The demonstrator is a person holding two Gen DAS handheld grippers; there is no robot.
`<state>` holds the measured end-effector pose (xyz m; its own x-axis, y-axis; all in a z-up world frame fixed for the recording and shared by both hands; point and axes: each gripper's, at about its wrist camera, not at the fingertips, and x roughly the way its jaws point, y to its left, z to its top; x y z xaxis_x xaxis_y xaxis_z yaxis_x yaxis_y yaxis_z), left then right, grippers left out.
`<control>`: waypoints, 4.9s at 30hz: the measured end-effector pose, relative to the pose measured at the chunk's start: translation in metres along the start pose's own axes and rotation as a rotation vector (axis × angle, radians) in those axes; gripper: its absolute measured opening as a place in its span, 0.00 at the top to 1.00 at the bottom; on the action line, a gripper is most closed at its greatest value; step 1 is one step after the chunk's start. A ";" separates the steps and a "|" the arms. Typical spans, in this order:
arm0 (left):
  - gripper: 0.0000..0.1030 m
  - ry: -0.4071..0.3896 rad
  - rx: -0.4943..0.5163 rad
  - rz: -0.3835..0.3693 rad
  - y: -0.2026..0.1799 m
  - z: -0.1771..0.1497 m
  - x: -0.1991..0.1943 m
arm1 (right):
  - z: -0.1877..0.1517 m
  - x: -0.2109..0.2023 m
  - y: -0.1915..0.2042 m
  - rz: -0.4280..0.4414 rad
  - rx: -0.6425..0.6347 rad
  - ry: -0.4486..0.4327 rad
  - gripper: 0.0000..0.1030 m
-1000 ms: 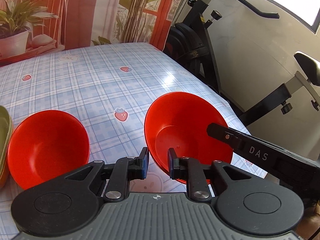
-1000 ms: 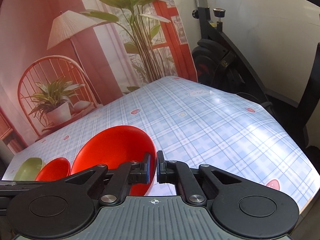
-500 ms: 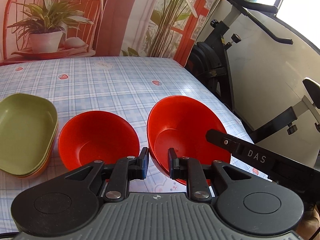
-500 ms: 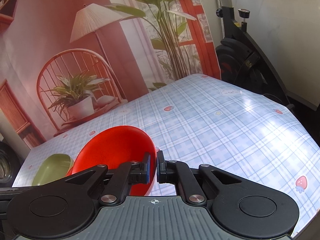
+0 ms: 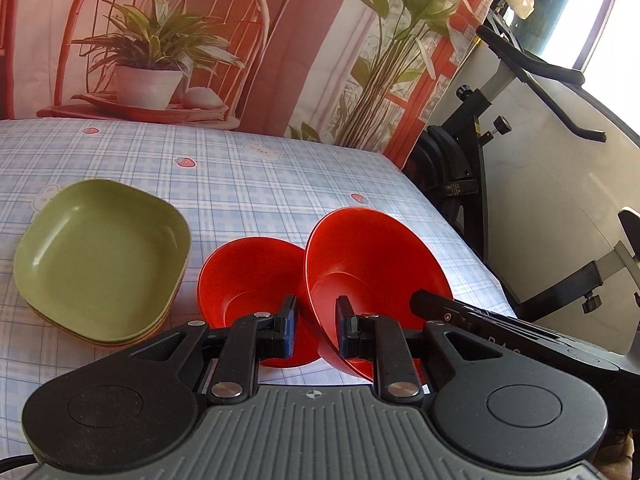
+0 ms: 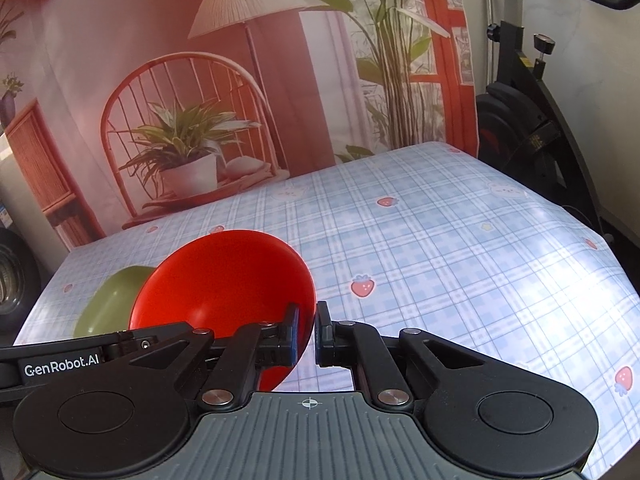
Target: Organize plates and bowls
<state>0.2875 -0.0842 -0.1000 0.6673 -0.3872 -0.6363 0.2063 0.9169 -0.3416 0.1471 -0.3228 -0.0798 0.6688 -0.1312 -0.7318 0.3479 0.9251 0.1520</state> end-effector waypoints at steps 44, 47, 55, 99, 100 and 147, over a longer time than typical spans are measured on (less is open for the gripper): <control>0.66 0.016 -0.212 0.012 0.056 -0.010 0.008 | 0.000 0.063 0.047 -0.035 -0.184 0.106 0.87; 0.62 0.017 -0.212 0.014 0.055 -0.011 0.007 | -0.001 0.061 0.042 -0.049 -0.169 0.099 0.86; 0.62 0.021 -0.211 0.018 0.054 -0.010 0.008 | -0.001 0.063 0.036 -0.050 -0.140 0.103 0.85; 0.80 0.041 -0.214 0.019 0.059 -0.005 0.054 | -0.010 0.086 0.034 0.008 -0.081 0.146 0.85; 0.80 0.041 -0.212 0.020 0.059 -0.004 0.055 | -0.010 0.086 0.034 0.006 -0.080 0.146 0.85; 0.81 -0.064 -0.115 0.113 0.099 0.043 -0.036 | 0.035 0.068 0.108 0.169 -0.063 -0.004 0.89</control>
<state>0.3145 0.0241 -0.0816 0.7262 -0.2724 -0.6312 0.0468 0.9356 -0.3499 0.2534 -0.2442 -0.0902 0.7168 0.0264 -0.6968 0.1889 0.9546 0.2305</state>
